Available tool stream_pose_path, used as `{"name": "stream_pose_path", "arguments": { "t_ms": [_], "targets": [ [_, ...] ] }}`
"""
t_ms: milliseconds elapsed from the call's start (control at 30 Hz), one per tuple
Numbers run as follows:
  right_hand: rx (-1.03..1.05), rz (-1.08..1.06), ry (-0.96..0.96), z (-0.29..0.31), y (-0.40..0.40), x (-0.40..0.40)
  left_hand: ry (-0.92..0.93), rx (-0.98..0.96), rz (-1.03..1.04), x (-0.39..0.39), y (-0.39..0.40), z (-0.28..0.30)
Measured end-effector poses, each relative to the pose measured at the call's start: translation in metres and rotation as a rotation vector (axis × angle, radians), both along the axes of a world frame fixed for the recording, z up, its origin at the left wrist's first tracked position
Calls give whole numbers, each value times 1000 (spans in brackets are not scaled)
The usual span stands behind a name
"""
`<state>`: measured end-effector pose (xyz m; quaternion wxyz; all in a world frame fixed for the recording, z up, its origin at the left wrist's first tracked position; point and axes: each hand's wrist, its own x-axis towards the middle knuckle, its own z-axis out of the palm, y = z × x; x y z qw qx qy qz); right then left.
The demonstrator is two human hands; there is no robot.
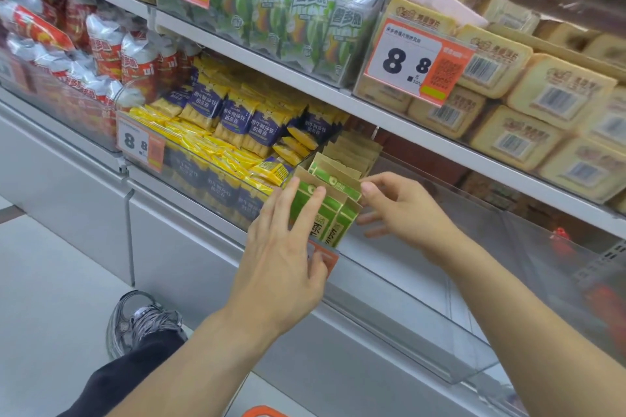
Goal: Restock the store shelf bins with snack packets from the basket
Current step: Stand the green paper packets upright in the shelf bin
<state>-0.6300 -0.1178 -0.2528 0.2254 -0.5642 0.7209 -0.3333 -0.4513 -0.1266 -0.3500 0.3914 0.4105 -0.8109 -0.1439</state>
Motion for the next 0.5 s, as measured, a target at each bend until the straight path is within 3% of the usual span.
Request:
{"name": "stream_pose_path", "arguments": {
  "t_ms": [100, 300, 500],
  "targets": [
    [34, 43, -168, 1, 10, 0, -12, -10, 1, 0, -1, -1],
    [-103, -71, -28, -7, -6, 19, -54, -19, 7, -1, 1, -3],
    [-274, -127, -15, 0, -19, 29, -41, -24, 13, 0, -1, -3]
  ]
}}
